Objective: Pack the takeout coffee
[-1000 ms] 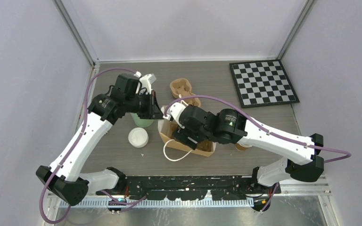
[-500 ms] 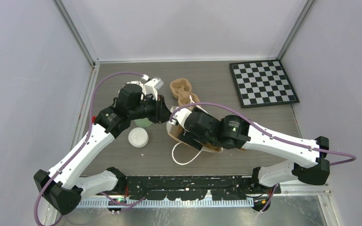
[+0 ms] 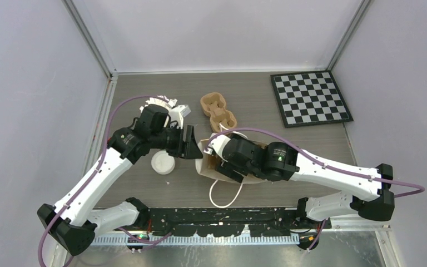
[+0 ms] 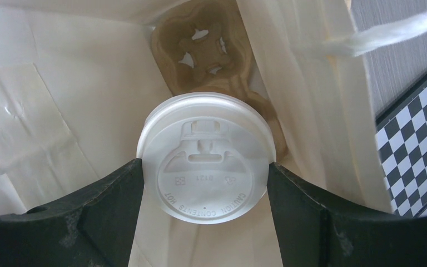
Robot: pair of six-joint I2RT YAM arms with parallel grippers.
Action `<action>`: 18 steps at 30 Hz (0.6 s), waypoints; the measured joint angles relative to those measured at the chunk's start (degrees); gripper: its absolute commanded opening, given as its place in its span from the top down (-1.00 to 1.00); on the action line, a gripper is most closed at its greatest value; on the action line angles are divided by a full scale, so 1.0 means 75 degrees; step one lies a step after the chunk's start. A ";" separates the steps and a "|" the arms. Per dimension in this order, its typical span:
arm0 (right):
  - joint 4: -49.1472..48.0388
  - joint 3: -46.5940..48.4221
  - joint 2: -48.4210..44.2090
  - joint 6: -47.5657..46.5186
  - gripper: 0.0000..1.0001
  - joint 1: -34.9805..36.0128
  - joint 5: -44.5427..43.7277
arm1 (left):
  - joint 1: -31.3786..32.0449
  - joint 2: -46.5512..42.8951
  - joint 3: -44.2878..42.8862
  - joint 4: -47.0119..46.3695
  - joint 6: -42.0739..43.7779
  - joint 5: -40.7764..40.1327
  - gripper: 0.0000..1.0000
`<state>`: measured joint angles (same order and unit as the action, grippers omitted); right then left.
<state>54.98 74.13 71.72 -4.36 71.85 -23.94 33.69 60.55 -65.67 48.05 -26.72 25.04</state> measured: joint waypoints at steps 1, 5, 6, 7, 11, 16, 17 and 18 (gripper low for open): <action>-0.0006 -0.0050 0.0000 -0.0012 -0.43 0.0015 0.0006 | 0.0000 -0.0009 0.0000 0.0073 -0.0047 0.0070 -0.16; -0.0023 -0.0154 0.0000 -0.0082 -0.43 0.0082 0.0006 | 0.0000 -0.0058 0.0000 0.0221 -0.0187 0.0274 -0.19; -0.0041 -0.0154 0.0000 -0.0119 -0.43 0.0102 0.0003 | 0.0000 -0.0070 0.0000 0.0271 -0.0195 0.0303 -0.20; -0.0067 -0.0154 0.0000 -0.0149 -0.43 0.0108 0.0003 | 0.0000 -0.0079 0.0003 0.0306 -0.0198 0.0332 -0.21; -0.0213 -0.0154 0.0000 -0.0309 -0.43 0.0128 -0.0023 | 0.0000 -0.0093 0.0003 0.0411 -0.0201 0.0431 -0.21; -0.0490 -0.0154 0.0000 -0.0635 -0.45 0.0143 -0.0070 | 0.0000 -0.0090 0.0000 0.0463 -0.0198 0.0478 -0.11; -0.0542 -0.0154 0.0000 -0.0705 -0.45 0.0152 -0.0058 | 0.0000 -0.0090 0.0000 0.0463 -0.0204 0.0484 -0.10; -0.0589 -0.0154 0.0000 -0.0790 -0.45 0.0157 -0.0044 | 0.0000 -0.0090 0.0000 0.0463 -0.0201 0.0490 -0.10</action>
<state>50.57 72.97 71.72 -10.28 73.03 -24.27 33.69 59.88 -65.67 51.53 -28.23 28.71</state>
